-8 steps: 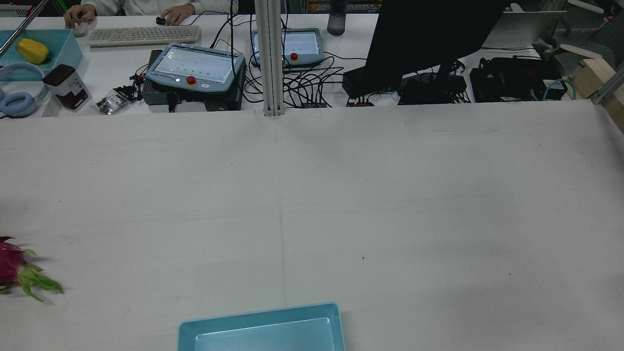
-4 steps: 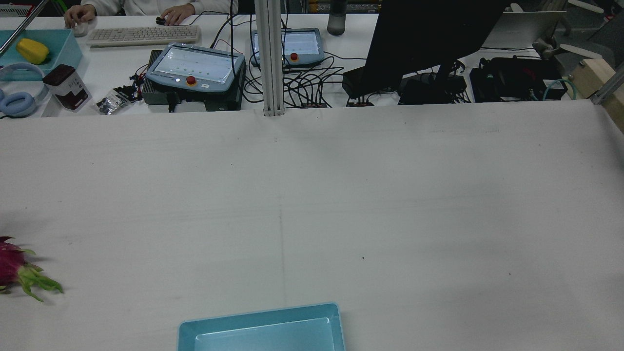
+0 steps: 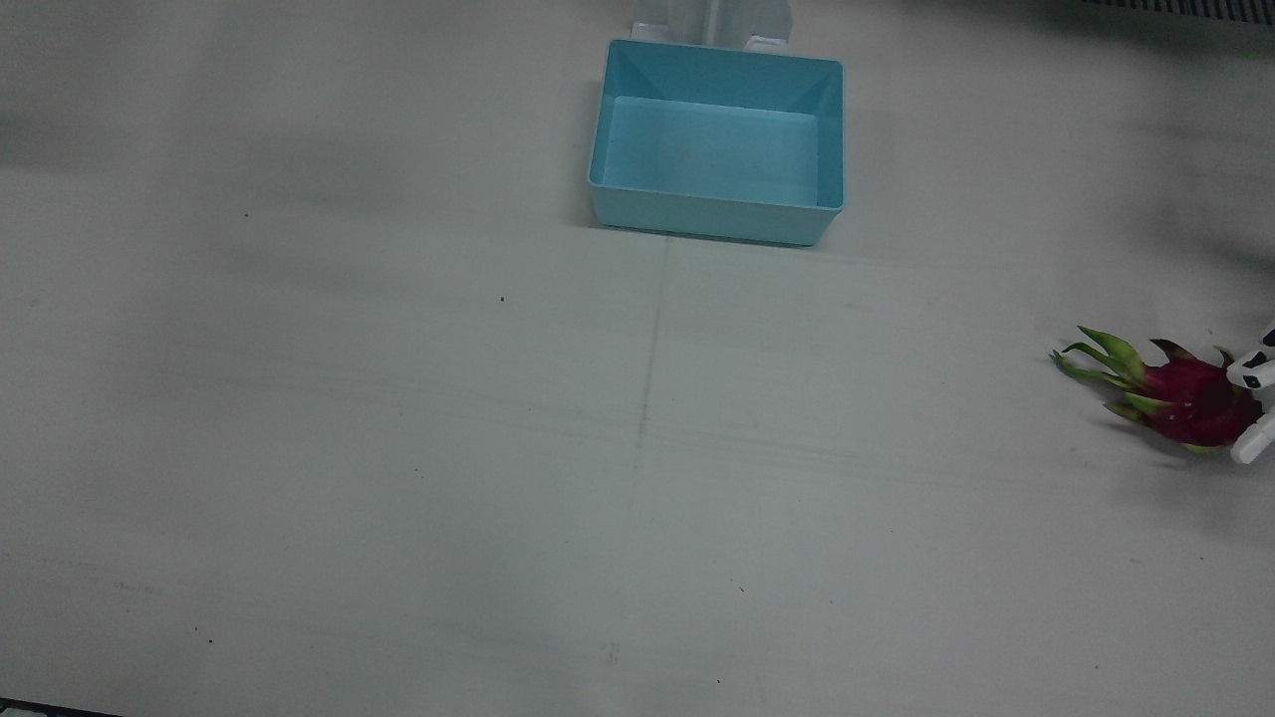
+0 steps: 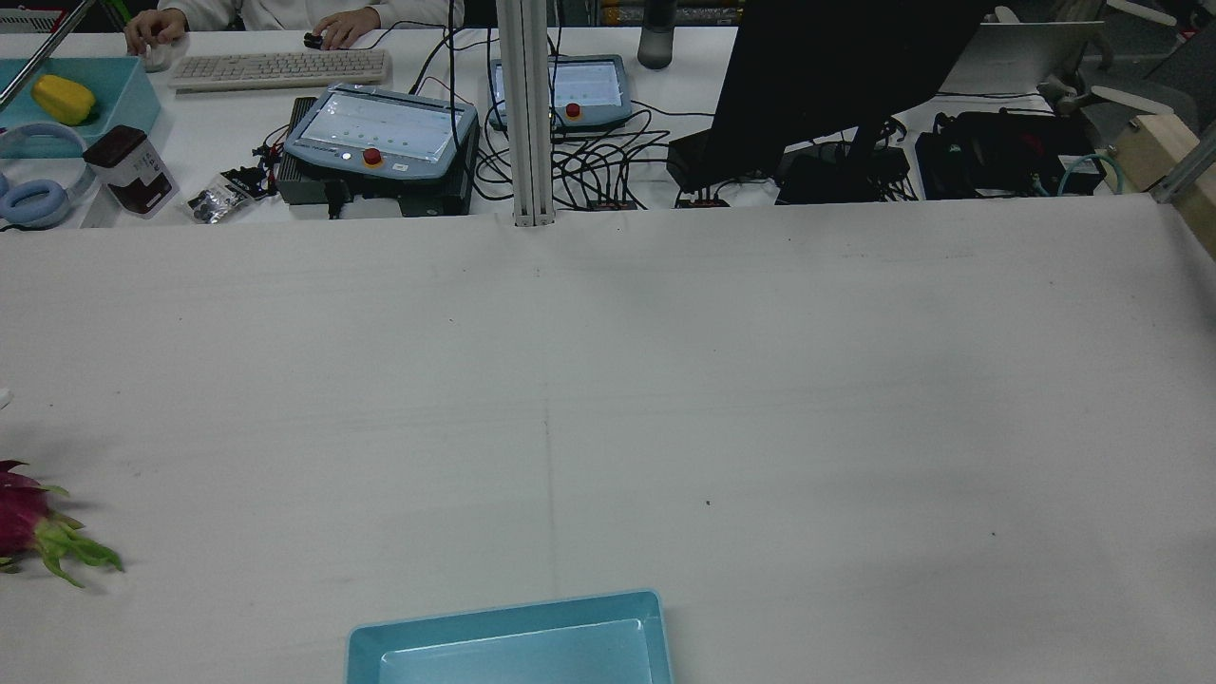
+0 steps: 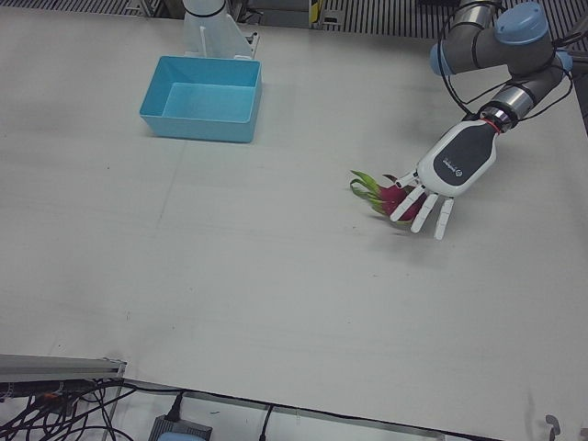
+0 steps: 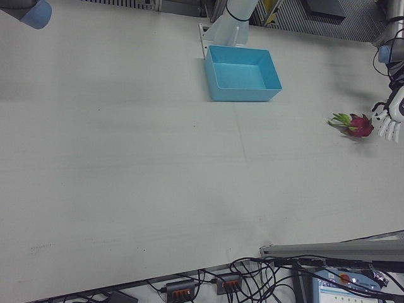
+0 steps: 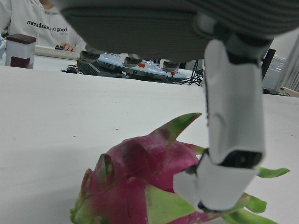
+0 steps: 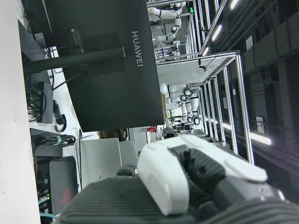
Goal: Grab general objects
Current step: 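Lower the left hand down beside the dragon fruit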
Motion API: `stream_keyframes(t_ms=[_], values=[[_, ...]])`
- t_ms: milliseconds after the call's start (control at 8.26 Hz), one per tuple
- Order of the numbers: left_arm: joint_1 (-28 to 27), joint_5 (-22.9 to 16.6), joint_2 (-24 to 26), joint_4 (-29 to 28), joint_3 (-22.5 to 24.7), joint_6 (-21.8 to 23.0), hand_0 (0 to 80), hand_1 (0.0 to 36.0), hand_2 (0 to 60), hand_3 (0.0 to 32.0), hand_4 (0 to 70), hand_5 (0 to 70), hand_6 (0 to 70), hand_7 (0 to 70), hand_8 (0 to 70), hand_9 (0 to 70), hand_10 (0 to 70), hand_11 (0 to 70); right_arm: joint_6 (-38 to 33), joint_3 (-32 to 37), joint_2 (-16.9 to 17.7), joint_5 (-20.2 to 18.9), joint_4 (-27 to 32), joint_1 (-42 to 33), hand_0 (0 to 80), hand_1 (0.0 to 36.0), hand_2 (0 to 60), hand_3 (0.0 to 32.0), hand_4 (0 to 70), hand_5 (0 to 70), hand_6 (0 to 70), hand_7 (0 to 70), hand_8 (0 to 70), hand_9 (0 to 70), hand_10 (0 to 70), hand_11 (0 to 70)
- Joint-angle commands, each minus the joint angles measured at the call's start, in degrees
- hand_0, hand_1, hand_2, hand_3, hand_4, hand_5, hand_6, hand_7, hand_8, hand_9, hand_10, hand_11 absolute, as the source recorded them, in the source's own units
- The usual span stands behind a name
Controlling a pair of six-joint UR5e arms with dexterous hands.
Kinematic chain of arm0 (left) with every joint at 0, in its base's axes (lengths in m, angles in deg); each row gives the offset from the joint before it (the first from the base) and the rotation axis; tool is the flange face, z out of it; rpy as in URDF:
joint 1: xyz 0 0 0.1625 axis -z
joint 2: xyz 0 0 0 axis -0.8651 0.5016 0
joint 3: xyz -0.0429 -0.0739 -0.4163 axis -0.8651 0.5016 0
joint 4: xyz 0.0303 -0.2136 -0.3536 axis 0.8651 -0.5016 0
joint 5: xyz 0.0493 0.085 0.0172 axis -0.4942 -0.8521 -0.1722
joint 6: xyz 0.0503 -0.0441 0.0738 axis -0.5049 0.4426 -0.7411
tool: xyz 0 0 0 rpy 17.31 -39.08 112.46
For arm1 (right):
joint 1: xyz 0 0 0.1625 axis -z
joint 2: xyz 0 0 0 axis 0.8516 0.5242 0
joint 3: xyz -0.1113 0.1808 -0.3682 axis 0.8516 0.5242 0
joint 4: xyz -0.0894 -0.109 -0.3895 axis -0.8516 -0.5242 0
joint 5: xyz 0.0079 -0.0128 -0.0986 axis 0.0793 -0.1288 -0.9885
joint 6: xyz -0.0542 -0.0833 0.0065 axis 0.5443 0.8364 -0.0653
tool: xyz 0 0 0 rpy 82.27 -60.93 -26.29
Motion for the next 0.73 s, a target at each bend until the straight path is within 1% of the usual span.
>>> stream_keyframes(t_ms=[0, 121, 242, 363, 484, 605], values=[[-0.74, 0.85, -0.05, -1.79, 0.0, 0.31, 58.9, 21.6, 0.0, 32.0, 0.0, 0.0, 0.0, 0.0, 0.0, 0.0, 0.0, 0.0, 0.0, 0.0, 0.0, 0.08, 0.0, 0.0, 0.0, 0.0, 0.0, 0.0, 0.0, 0.0, 0.0, 0.0, 0.0, 0.0, 0.0, 0.0], [-0.83, 1.55, -0.05, -2.76, 0.0, 1.18, 56.6, 20.9, 0.0, 32.0, 0.0, 0.0, 0.0, 0.0, 0.0, 0.0, 0.0, 0.0, 0.0, 0.0, 0.0, 0.0, 0.0, 0.0, 0.0, 0.0, 0.0, 0.0, 0.0, 0.0, 0.0, 0.0, 0.0, 0.0, 0.0, 0.0], [-0.91, 3.38, -0.05, -3.56, 0.0, 1.19, 53.5, 19.0, 0.0, 32.0, 0.0, 0.0, 0.0, 0.0, 0.0, 0.0, 0.0, 0.0, 0.0, 0.0, 0.0, 0.08, 0.0, 0.0, 0.0, 0.0, 0.0, 0.0, 0.0, 0.0, 0.0, 0.0, 0.0, 0.0, 0.0, 0.0], [-1.61, 4.62, -0.05, -3.91, -0.08, 0.93, 53.3, 19.1, 0.0, 32.0, 0.0, 0.0, 0.0, 0.0, 0.0, 0.0, 0.0, 0.0, 0.0, 0.0, 0.0, 0.0, 0.0, 0.0, 0.0, 0.0, 0.0, 0.0, 0.0, 0.0, 0.0, 0.0, 0.0, 0.0, 0.0, 0.0], [-3.01, 5.24, -0.05, -3.91, -0.35, 0.4, 54.3, 20.5, 0.5, 32.0, 0.0, 0.0, 0.0, 0.0, 0.0, 0.0, 0.0, 0.0, 0.0, 0.0, 0.0, 0.08, 0.0, 0.0, 0.0, 0.0, 0.0, 0.0, 0.0, 0.0, 0.0, 0.0, 0.0, 0.0, 0.0, 0.0], [-4.33, 5.94, -0.05, -3.91, -1.13, -0.21, 52.6, 19.1, 0.4, 32.0, 0.0, 0.0, 0.0, 0.0, 0.0, 0.0, 0.0, 0.0, 0.0, 0.0, 0.0, 0.0, 0.0, 0.0, 0.0, 0.0, 0.0, 0.0, 0.0, 0.0, 0.0, 0.0, 0.0, 0.0, 0.0, 0.0]])
